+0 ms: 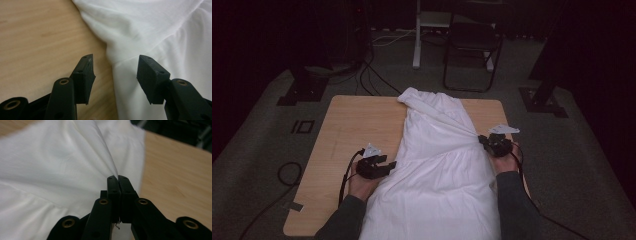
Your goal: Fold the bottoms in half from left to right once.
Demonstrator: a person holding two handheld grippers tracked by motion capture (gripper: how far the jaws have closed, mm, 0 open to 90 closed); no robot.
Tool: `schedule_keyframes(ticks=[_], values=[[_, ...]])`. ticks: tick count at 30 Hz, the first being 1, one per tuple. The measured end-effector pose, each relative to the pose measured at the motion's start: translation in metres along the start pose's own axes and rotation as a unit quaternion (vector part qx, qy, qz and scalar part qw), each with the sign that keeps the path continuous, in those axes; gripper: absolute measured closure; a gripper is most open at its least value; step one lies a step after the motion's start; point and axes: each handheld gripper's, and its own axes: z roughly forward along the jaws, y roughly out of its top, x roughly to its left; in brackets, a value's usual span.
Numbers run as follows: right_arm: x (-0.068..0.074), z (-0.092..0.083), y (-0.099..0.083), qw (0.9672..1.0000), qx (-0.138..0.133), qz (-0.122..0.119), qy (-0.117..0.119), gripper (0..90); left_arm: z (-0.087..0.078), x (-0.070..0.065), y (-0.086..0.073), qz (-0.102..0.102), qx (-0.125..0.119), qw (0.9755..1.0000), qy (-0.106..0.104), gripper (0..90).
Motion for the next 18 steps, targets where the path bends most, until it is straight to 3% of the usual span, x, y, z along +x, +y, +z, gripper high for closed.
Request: schedule_keyframes(ticks=[3,4,5,10,14,15,16,18], values=[[-0.014,0.024,-0.017,0.9989,0.042,0.019,0.002,88.4,0.006,0.001,0.01,-0.006,-0.001,0.9999,0.008,46.4],[-0.014,0.024,-0.017,0.9989,0.042,0.019,0.002,88.4,0.006,0.001,0.01,-0.006,-0.001,0.9999,0.008,45.6],[-0.015,0.041,-0.032,0.9975,0.067,0.022,0.004,88.1,0.016,0.002,0.018,-0.007,0.011,0.9999,0.009,44.1],[-0.014,0.056,-0.046,0.9961,0.076,0.043,0.01,85.1,0.055,-0.002,0.029,0.014,0.059,0.9974,0.039,40.1],[-0.014,0.057,-0.049,0.996,0.072,0.052,0.008,83.7,0.064,-0.002,0.03,0.005,0.063,0.9975,0.032,44.7],[-0.014,0.056,-0.05,0.9962,0.069,0.052,0.008,83.4,0.07,-0.003,0.028,0.014,0.074,0.9968,0.028,62.5],[-0.013,0.056,-0.051,0.9962,0.067,0.055,0.008,83.8,0.069,-0.003,0.024,0.024,0.071,0.9971,0.011,70.2],[-0.013,0.054,-0.053,0.9959,0.062,0.065,0.012,83.8,0.068,-0.002,0.023,0.028,0.072,0.997,0.009,83.0]])
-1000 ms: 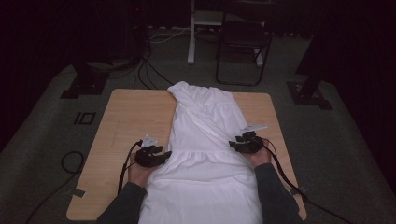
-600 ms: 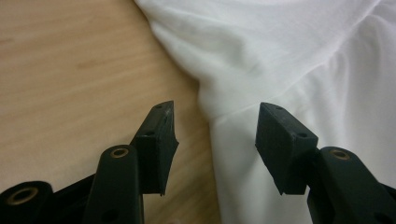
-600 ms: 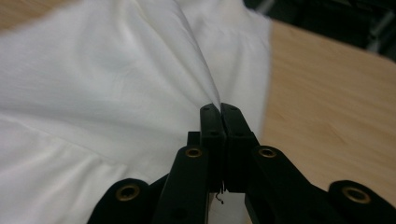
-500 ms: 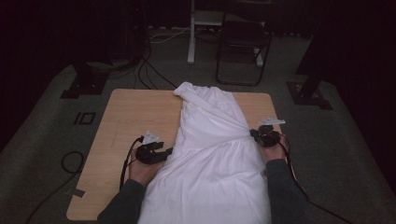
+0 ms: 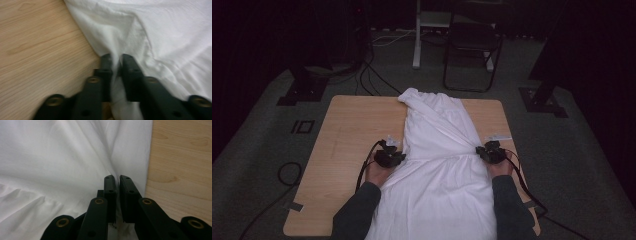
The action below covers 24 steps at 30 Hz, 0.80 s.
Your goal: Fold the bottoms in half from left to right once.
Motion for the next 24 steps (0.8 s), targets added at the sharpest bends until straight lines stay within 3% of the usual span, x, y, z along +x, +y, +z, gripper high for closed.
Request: schedule_keyframes(ticks=[3,8,9,11,14,16,22,24], values=[[0.003,-0.004,-0.007,0.9998,-0.01,0.016,0.004,84.1,-0.009,0.004,-0.008,0.008,-0.001,0.9999,0.012,88.4],[0.019,-0.015,-0.018,0.9999,-0.006,-0.004,0.013,84.6,-0.023,0.009,-0.024,-0.006,-0.008,0.9998,0.017,89.0],[0.023,-0.018,-0.021,0.9998,-0.005,-0.007,0.017,84.7,-0.032,0.012,-0.035,-0.021,-0.015,0.9996,0.009,89.0],[0.031,-0.024,-0.029,0.9996,-0.005,-0.011,0.027,84.7,-0.042,0.013,-0.045,-0.028,-0.018,0.9994,0.006,89.0],[0.043,-0.034,-0.04,0.9989,-0.005,-0.016,0.044,84.6,-0.055,0.005,-0.056,-0.021,-0.008,0.9997,0.011,89.0],[0.05,-0.041,-0.045,0.9986,0.003,-0.022,0.049,84.3,-0.063,-0.003,-0.063,0.001,0.002,0.9999,0.013,88.9],[0.061,-0.055,-0.057,0.997,0.014,-0.029,0.07,83.6,-0.081,-0.015,-0.086,-0.009,0.005,0.9999,-0.001,88.9],[0.066,-0.061,-0.062,0.9967,0.02,-0.036,0.071,84.4,-0.089,-0.023,-0.097,-0.007,0.009,0.9997,-0.022,88.9]])
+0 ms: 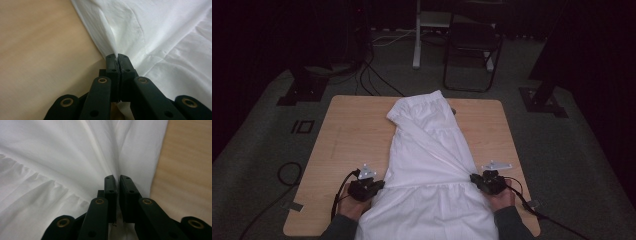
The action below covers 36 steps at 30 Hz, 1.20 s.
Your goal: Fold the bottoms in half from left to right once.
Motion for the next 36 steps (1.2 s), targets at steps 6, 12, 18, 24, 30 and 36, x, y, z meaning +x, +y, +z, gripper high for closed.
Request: schedule_keyframes(ticks=[6,12,18,24,30,36], values=[[0.01,-0.014,-0.005,0.9999,-0.002,-0.013,0.006,55.9,-0.009,0.007,0.006,-0.018,-0.033,0.9993,-0.003,69.6],[0.006,-0.011,0.028,0.9988,-0.038,-0.029,0.003,44.3,-0.002,0.021,0.036,-0.02,-0.065,0.9977,0.004,61.9],[0.016,0.031,0.074,0.9964,-0.026,-0.08,0.009,39.1,0.027,0.019,0.045,-0.022,-0.054,0.9983,-0.004,60.5],[0.035,0.071,0.098,0.9866,0.018,-0.155,-0.047,47.7,0.03,0.016,0.041,-0.008,-0.045,0.9989,0.008,60.4],[0.02,0.079,0.112,0.9934,-0.016,-0.113,-0.009,57.1,0.034,0.018,0.04,-0.018,-0.044,0.9988,0.01,58.9],[0.028,0.093,0.112,0.99,-0.007,-0.14,0.013,76.5,0.035,0.012,0.04,-0.005,-0.041,0.9989,0.022,83.3]])
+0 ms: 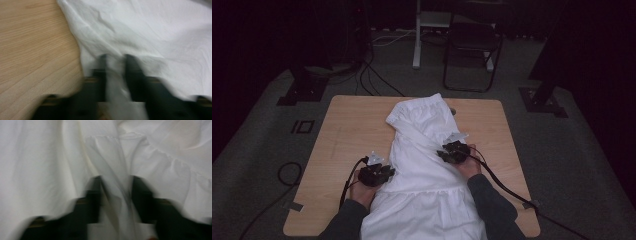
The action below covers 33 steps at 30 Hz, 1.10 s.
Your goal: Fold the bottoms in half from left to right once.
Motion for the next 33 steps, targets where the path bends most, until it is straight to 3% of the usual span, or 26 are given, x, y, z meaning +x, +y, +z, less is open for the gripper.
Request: schedule_keyframes(ticks=[1,3,5,6,7,8,10,12,13,15,17,18,19,20,21,22,24,25,27,29,31,33], values=[[-0.003,-0.003,0.001,0.9997,-0.003,0.0,-0.023,86.2,-0.002,-0.001,0.001,0.004,-0.004,1.0,0.0,90.0],[-0.017,-0.018,0.004,0.9968,-0.042,0.044,-0.052,88.8,-0.009,-0.002,0.002,0.012,-0.017,0.9998,-0.007,90.0],[-0.035,-0.037,0.006,0.9896,-0.076,0.09,-0.083,88.9,-0.014,-0.001,0.004,0.013,-0.021,0.9997,-0.002,90.0],[-0.035,-0.037,0.006,0.9896,-0.076,0.09,-0.083,88.9,-0.014,-0.001,0.004,0.013,-0.021,0.9997,-0.002,90.0],[-0.052,-0.046,0.004,0.9858,-0.074,0.115,-0.098,88.6,-0.015,0.0,0.003,0.01,-0.018,0.9998,-0.002,90.0],[-0.06,-0.047,0.001,0.9846,-0.068,0.122,-0.105,88.5,-0.014,0.0,0.003,0.007,-0.016,0.9998,-0.001,90.0],[-0.073,-0.041,-0.007,0.9826,-0.054,0.144,-0.104,85.2,-0.011,0.001,0.002,-0.001,-0.012,0.9999,-0.001,90.0],[-0.082,-0.03,-0.016,0.9824,-0.038,0.156,-0.096,82.3,-0.01,0.002,0.003,-0.004,-0.012,0.9999,0.002,78.7],[-0.084,-0.024,-0.021,0.9824,-0.029,0.161,-0.09,81.6,-0.008,0.002,0.008,0.002,-0.019,0.9998,-0.007,74.4],[-0.086,-0.013,-0.029,0.9826,-0.014,0.166,-0.082,81.6,-0.005,0.001,0.018,0.014,-0.026,0.9996,-0.002,62.3],[-0.085,-0.007,-0.034,0.9821,-0.006,0.171,-0.078,81.7,0.001,0.0,0.034,0.026,-0.028,0.9993,0.001,57.5],[-0.085,-0.007,-0.034,0.9821,-0.006,0.171,-0.078,81.7,0.001,0.0,0.034,0.026,-0.028,0.9993,0.001,53.2],[-0.084,-0.004,-0.036,0.9819,-0.013,0.173,-0.077,81.8,0.012,-0.001,0.051,0.033,-0.021,0.9992,0.007,50.6],[-0.084,-0.004,-0.036,0.9814,-0.013,0.176,-0.076,81.8,0.012,-0.001,0.051,0.033,-0.021,0.9992,0.007,48.5],[-0.084,-0.004,-0.036,0.9814,-0.012,0.176,-0.076,81.8,0.028,-0.001,0.066,0.032,-0.016,0.9993,0.012,45.6],[-0.084,-0.004,-0.036,0.9817,-0.011,0.174,-0.076,81.8,0.028,-0.001,0.066,0.032,-0.016,0.9993,0.012,44.0],[-0.084,-0.004,-0.035,0.9818,-0.01,0.174,-0.077,81.9,0.056,0.0,0.079,0.035,0.002,0.9988,0.033,40.9],[-0.084,-0.004,-0.035,0.9816,-0.01,0.175,-0.077,81.9,0.065,0.002,0.08,0.032,0.011,0.9986,0.041,41.6],[-0.084,-0.004,-0.036,0.9818,-0.011,0.173,-0.077,82.7,0.078,0.006,0.075,0.018,0.031,0.9987,0.036,49.4],[-0.083,-0.005,-0.038,0.9825,-0.015,0.17,-0.075,84.7,0.077,0.008,0.069,0.02,0.015,0.9992,0.031,59.7],[-0.081,-0.006,-0.041,0.9839,-0.02,0.163,-0.071,85.6,0.071,0.008,0.065,0.02,0.017,0.9993,0.028,78.9],[-0.081,-0.007,-0.042,0.9841,-0.02,0.163,-0.068,85.6,0.071,0.008,0.065,0.02,0.017,0.9993,0.028,82.2]])
